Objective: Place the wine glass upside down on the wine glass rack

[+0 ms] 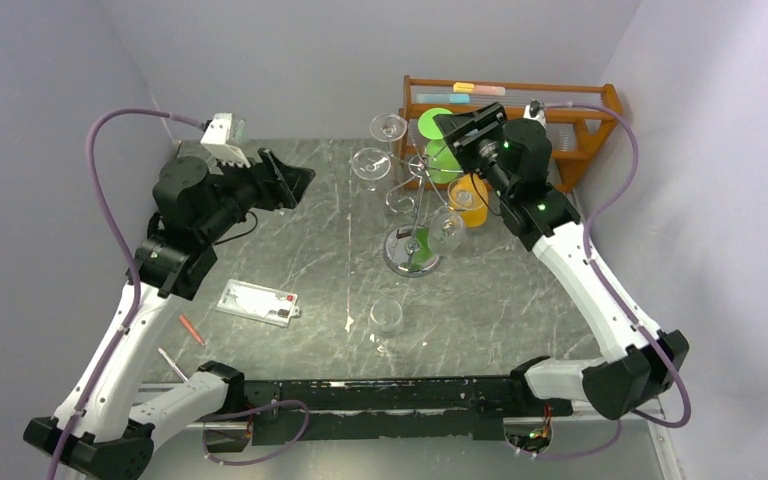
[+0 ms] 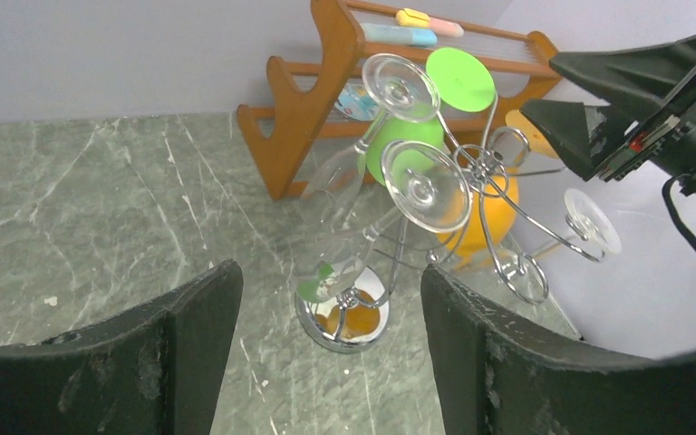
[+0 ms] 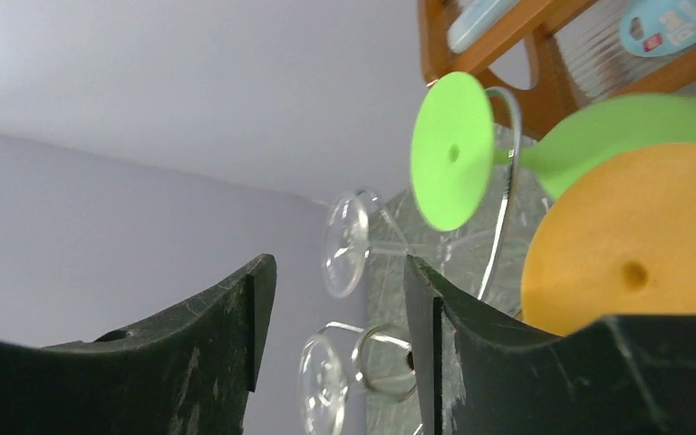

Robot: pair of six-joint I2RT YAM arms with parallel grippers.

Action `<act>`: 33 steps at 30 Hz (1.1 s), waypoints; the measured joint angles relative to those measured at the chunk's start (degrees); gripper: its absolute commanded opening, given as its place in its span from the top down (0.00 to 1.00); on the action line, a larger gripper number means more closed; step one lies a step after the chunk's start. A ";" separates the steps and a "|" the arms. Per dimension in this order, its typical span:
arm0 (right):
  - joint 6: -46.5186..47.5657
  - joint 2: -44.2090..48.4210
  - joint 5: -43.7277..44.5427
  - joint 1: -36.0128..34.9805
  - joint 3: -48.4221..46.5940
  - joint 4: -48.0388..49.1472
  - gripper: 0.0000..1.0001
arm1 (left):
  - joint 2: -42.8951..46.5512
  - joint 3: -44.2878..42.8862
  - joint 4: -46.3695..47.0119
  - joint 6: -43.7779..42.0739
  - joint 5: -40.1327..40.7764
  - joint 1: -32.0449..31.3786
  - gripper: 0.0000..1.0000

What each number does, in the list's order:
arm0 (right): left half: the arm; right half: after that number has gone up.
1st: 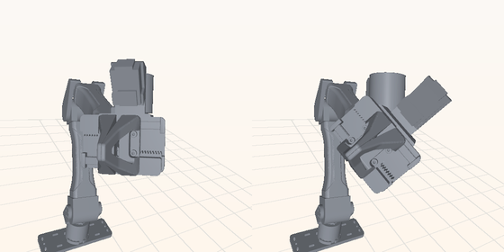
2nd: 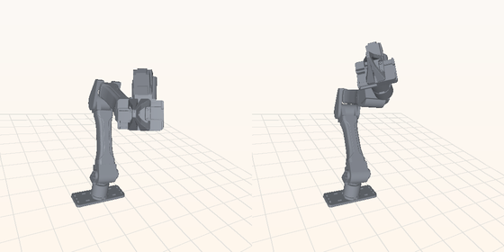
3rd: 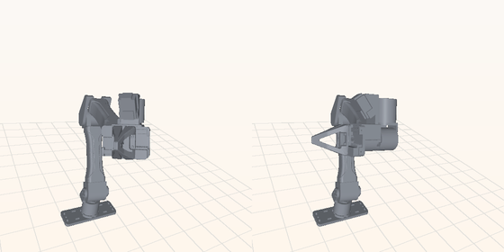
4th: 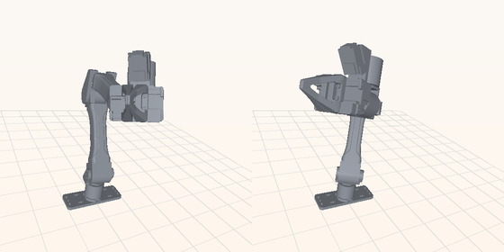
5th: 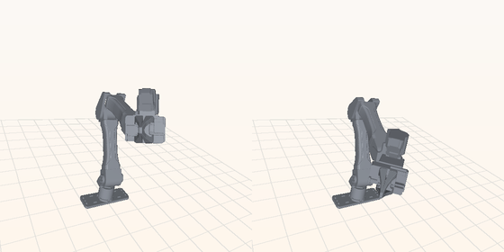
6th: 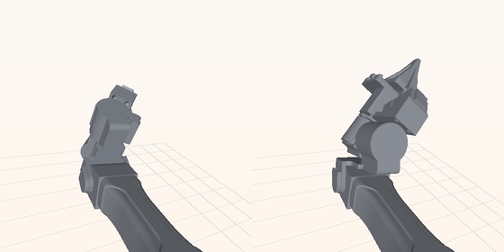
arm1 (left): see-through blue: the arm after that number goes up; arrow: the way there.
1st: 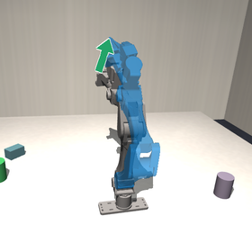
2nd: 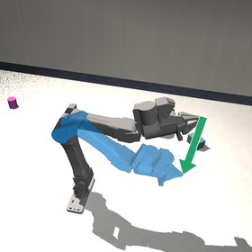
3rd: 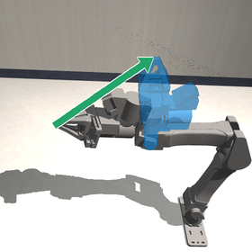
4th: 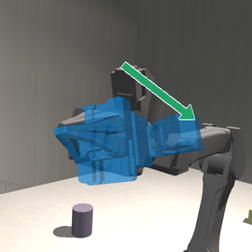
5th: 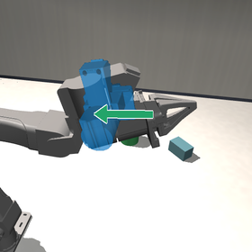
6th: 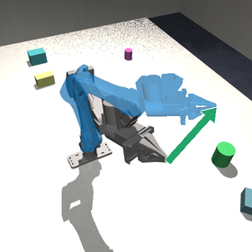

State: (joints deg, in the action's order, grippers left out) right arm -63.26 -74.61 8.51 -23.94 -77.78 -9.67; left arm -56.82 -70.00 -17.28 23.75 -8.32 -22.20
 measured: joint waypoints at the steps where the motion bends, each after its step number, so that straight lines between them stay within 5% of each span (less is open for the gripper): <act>1: 0.04 0.72 -0.50 0.00 0.20 0.02 0.42 | 0.52 0.00 -0.42 -0.37 -0.42 0.00 0.24; 12: 11.08 11.63 -9.88 0.00 1.60 -2.12 0.36 | 4.66 5.66 -4.11 -4.17 -9.44 0.00 0.14; 23: 26.67 28.85 -18.62 0.07 18.80 -6.21 0.37 | 5.57 16.48 -3.56 -4.66 -26.77 -0.85 0.11; 33: 31.61 41.66 -28.04 0.22 33.75 -0.07 0.29 | 2.38 17.59 -3.28 -0.48 -17.09 -20.94 0.04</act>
State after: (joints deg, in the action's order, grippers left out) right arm -31.66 -32.95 -19.53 -23.73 -44.03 -9.74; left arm -54.43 -52.40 -20.56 23.27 -25.41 -43.13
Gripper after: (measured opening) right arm 0.688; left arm 0.963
